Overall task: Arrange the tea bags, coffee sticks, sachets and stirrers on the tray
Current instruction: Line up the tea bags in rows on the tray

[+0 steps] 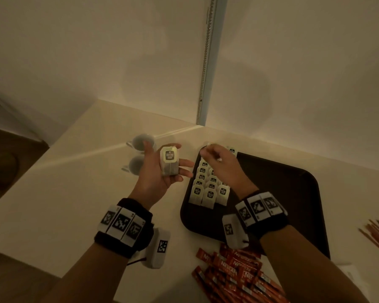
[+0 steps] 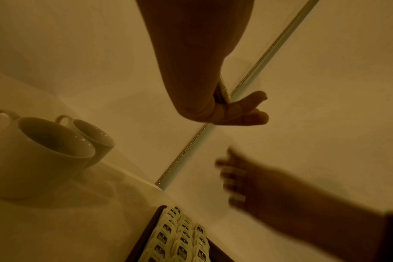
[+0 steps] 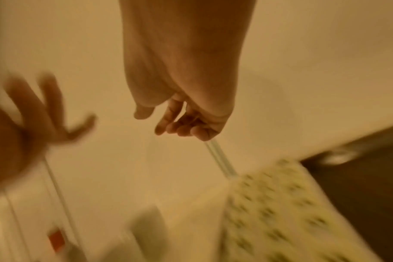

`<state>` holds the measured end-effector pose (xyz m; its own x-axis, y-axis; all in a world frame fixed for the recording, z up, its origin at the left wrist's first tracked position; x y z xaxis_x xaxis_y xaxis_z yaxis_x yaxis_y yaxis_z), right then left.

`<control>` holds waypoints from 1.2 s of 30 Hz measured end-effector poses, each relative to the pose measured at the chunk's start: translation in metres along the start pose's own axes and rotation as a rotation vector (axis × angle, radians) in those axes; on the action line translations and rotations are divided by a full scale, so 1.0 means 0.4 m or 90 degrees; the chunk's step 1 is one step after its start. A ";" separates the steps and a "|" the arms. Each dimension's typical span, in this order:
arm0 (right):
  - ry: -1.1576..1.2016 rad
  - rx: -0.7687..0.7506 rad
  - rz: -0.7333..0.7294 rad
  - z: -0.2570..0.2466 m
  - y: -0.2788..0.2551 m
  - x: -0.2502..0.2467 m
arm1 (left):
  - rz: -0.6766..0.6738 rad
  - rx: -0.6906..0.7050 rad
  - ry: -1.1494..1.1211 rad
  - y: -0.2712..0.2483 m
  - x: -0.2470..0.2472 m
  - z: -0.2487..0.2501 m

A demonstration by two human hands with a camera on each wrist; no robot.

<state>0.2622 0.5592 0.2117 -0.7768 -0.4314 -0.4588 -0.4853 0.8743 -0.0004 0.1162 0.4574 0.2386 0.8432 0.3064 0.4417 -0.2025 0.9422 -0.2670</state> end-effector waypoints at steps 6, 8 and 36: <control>-0.012 -0.190 -0.148 -0.257 0.027 -0.041 | -0.081 0.053 0.054 0.012 0.074 0.047; -0.005 -0.206 -0.140 -0.301 0.042 -0.071 | -0.077 0.106 0.081 0.009 0.096 0.075; -0.149 -0.330 -0.100 -0.499 -0.001 -0.199 | -0.076 0.304 0.133 -0.032 0.159 0.165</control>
<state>0.2443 0.5487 0.4256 -0.5989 -0.4353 -0.6722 -0.7662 0.5558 0.3226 0.1398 0.4737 0.3267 0.9454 0.2061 0.2526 -0.2628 0.9403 0.2162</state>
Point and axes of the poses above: each hand's wrist, its own y-axis towards the middle knuckle, its own x-axis out of the palm, z = x × y, the point moved 2 cm from there along y, towards the middle knuckle, and after that the axes turned 3 degrees about y, right-handed, at the moved point
